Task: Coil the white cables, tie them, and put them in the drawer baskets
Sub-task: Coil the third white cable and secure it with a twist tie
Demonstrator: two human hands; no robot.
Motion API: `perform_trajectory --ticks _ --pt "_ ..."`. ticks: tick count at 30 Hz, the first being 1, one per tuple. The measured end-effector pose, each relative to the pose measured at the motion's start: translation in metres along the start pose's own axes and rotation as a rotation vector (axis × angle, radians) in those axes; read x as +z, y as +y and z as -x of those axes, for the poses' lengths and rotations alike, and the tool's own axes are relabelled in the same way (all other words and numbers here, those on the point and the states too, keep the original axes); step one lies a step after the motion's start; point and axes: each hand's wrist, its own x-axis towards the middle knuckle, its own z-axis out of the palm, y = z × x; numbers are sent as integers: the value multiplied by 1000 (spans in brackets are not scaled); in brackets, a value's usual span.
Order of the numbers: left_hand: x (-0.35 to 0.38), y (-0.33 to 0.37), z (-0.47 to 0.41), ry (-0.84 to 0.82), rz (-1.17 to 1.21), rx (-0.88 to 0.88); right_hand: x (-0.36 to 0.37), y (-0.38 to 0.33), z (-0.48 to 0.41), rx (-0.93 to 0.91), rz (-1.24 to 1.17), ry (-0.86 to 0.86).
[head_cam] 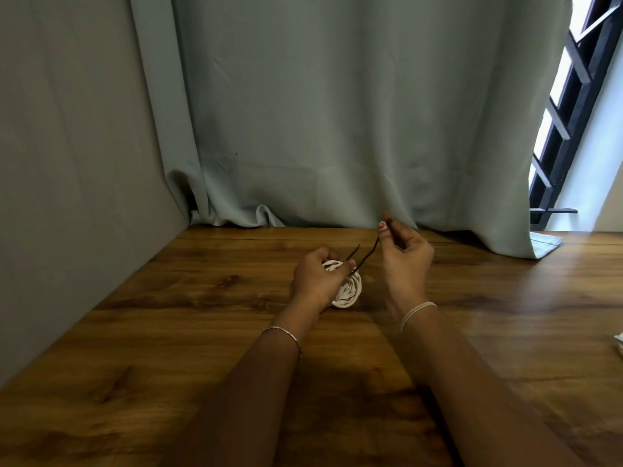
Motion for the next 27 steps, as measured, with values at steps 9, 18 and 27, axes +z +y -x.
perform_trajectory --ticks 9,18,27 --pt "-1 -1 -1 33 24 -5 -7 -7 -7 1 -103 25" --pt "-3 -5 -4 78 46 -24 -8 -14 -3 274 -277 -201" --pt "-6 -3 -3 107 93 -10 -8 -10 -2 347 -278 -274"
